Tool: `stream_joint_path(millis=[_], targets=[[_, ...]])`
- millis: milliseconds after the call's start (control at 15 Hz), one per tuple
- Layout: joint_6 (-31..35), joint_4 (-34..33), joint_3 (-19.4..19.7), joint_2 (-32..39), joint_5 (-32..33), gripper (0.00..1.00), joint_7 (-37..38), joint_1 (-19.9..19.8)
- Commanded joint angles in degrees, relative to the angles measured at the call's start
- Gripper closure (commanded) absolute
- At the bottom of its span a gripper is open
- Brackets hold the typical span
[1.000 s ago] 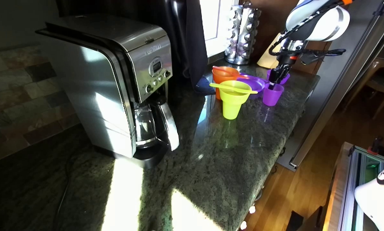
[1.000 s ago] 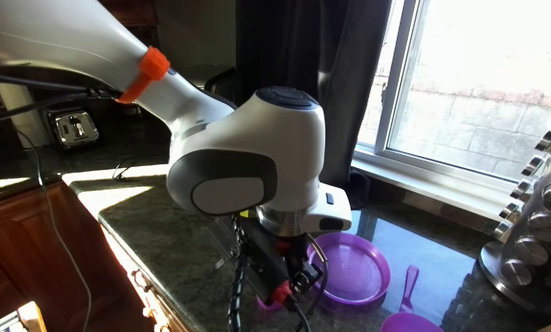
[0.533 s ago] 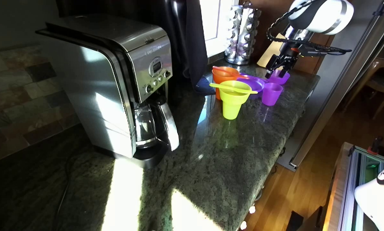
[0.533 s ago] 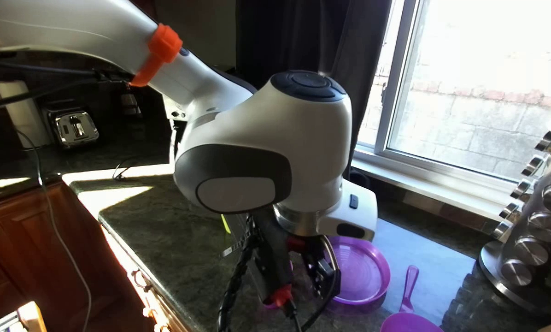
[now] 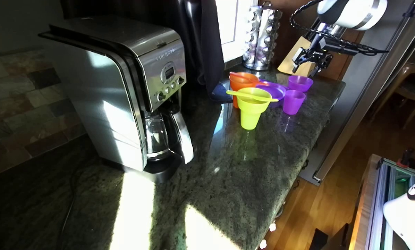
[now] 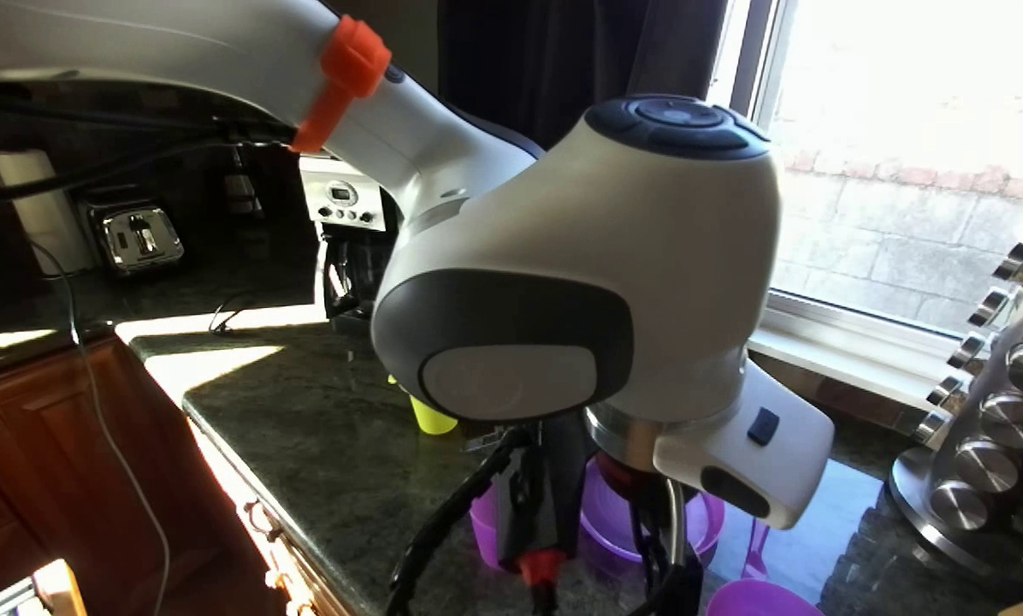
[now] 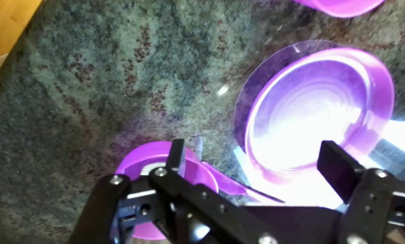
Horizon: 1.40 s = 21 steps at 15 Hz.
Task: Move the purple cup forward, then put the purple bowl on the purple cup, then put the purple knife on the purple bowl
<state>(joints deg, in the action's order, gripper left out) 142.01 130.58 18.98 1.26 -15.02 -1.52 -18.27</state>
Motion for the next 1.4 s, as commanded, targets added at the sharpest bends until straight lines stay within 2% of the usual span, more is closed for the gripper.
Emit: stream_joint_path(millis=[0, 333, 467, 1200, 1267, 1333], targets=[[-0.4, -4.1, 0.4, 5.3, 0.8, 0.0, 10.7, -0.6], [2.9, -7.6, 1.9, 11.1, 2.8, 0.0, 25.2, -0.4], [3.0, -9.1, 2.7, 13.0, 3.0, 0.0, 28.3, -0.5], [0.6, -14.6, 4.1, 20.4, 3.4, 0.0, 28.5, -1.3], [0.6, -14.9, 4.2, 20.9, 3.3, 0.05, 28.4, -1.4], [0.5, -15.2, 4.2, 21.4, 3.3, 0.19, 28.4, -1.4]])
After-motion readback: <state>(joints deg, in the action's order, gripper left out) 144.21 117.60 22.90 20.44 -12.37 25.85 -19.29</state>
